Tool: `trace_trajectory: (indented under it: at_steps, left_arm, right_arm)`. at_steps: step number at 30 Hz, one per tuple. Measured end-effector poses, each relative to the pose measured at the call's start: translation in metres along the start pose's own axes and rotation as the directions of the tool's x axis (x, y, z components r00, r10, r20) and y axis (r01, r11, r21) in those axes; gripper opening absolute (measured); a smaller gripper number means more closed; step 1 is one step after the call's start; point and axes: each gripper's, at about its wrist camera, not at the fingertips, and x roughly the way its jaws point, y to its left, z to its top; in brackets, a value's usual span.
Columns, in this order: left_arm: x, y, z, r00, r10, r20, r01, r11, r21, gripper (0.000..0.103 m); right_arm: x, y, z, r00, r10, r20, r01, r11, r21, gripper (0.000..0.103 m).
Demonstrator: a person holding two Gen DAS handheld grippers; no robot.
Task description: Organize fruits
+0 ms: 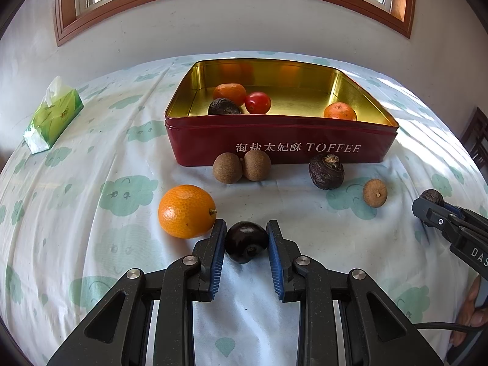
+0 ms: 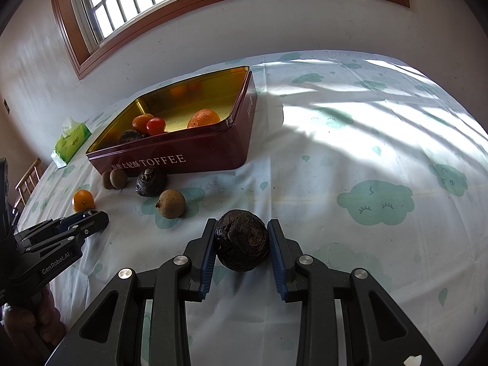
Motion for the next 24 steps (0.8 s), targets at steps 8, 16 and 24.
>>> trace_trajectory:
  at_steps: [8,16,24]
  left_arm:
    - [0.0004,0.0002,-0.0002,1.000,-0.001,0.000,0.001,1.000,0.000,0.028]
    - [0.0004,0.0002,-0.0001,1.000,0.001,0.001,-0.001,1.000,-0.002,0.028]
    - [-0.0006,0.0087,-0.0018,1.000,-0.009,0.004,0.009,0.999,-0.033,0.028]
  right_arm:
    - [0.0001,0.0003,-0.0001,1.000,0.000,0.000,0.000,1.000,0.000,0.030]
    - [0.0002,0.0005,0.0001,1.000,-0.003,0.000,0.003,1.000,-0.003,0.030]
    - [-0.0012,0.0024,0.0003,1.000,0.000,0.001,0.000,1.000,-0.015,0.030]
